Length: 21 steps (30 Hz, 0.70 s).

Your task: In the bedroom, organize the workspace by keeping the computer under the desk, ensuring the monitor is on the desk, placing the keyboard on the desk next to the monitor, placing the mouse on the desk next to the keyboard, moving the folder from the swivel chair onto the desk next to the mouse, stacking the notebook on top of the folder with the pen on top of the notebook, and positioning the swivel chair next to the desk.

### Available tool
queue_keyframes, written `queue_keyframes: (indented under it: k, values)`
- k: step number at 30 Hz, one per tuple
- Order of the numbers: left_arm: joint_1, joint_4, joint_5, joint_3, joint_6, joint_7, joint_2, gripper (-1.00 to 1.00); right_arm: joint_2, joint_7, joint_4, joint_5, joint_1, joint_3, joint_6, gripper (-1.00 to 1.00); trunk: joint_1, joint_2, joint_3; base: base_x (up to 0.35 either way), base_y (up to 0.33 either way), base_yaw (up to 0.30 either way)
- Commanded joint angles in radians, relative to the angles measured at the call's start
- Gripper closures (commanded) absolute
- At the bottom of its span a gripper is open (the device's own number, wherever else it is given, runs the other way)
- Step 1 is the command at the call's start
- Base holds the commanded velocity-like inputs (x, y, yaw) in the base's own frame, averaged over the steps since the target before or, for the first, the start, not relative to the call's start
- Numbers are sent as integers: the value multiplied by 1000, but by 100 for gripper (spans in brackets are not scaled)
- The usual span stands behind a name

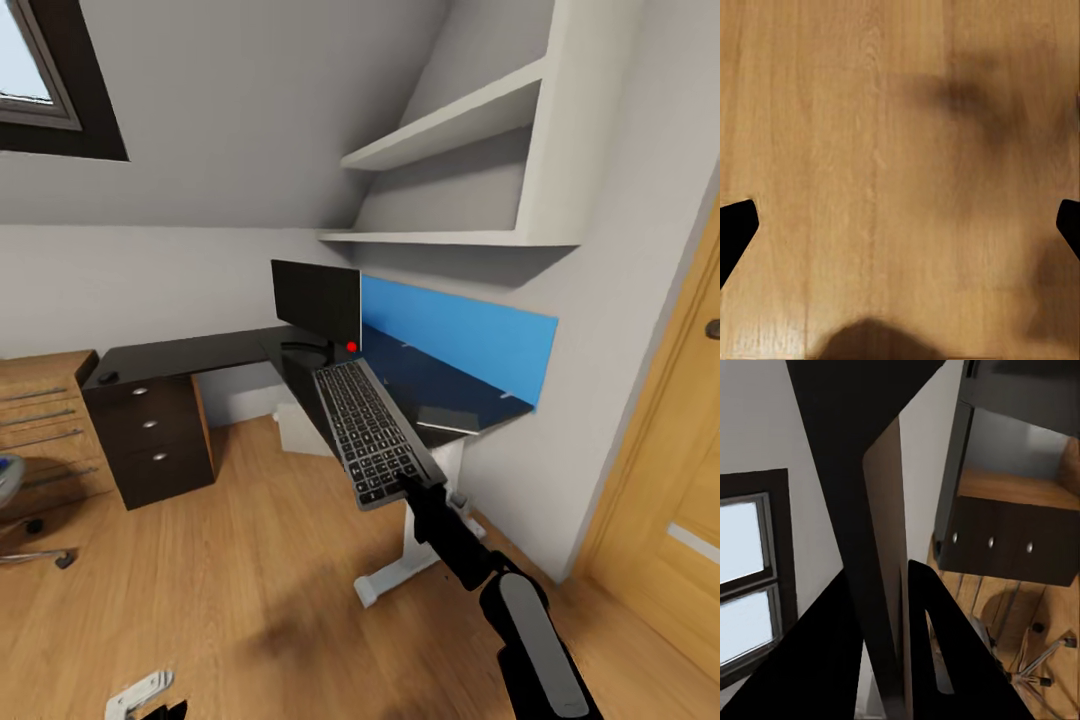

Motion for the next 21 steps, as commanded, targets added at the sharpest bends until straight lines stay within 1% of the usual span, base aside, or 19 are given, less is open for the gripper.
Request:
queue_keyframes:
  k: [1, 3, 4, 6, 8, 12, 18, 21]
  values:
    - [0, 20, 7, 1, -11, 3, 0, -100, 0, 1, 4, -5, -1, 22, -11, 100, 0, -1, 0, 0, 0, 194]
    - [0, 42, 3, 1, -51, 3, 1, -100, -1, -5, 10, 2, -1, 68, -47, 100, 0, -1, 3, 0, 0, 194]
    - [0, 46, 2, 1, -65, 2, 1, -100, -1, -6, 11, 4, -1, 79, -57, 100, 0, -1, 4, 0, 0, 194]
    - [0, 61, 1, 1, -134, 2, 1, -100, -3, -10, 12, 8, -1, 111, -85, 100, 0, -1, 6, 0, 0, 193]
    - [0, 84, 0, 0, -209, 1, 1, -100, -3, -12, 18, 10, -1, 130, -101, 100, 0, -1, 8, 0, 0, 193]
    - [0, 93, 0, 0, -232, 1, 1, -100, -3, -12, 24, 11, -1, 144, -106, 100, 0, -1, 13, 0, 0, 193]
    - [0, 103, -1, -5, -238, 1, -1, -100, -2, -12, 26, 11, -1, 167, -107, 100, 0, -1, 20, 0, 0, 193]
    - [0, 110, -1, -6, -238, 2, -1, -100, -1, -16, 26, 21, -1, 202, -111, 100, 0, -1, 24, 0, 0, 192]
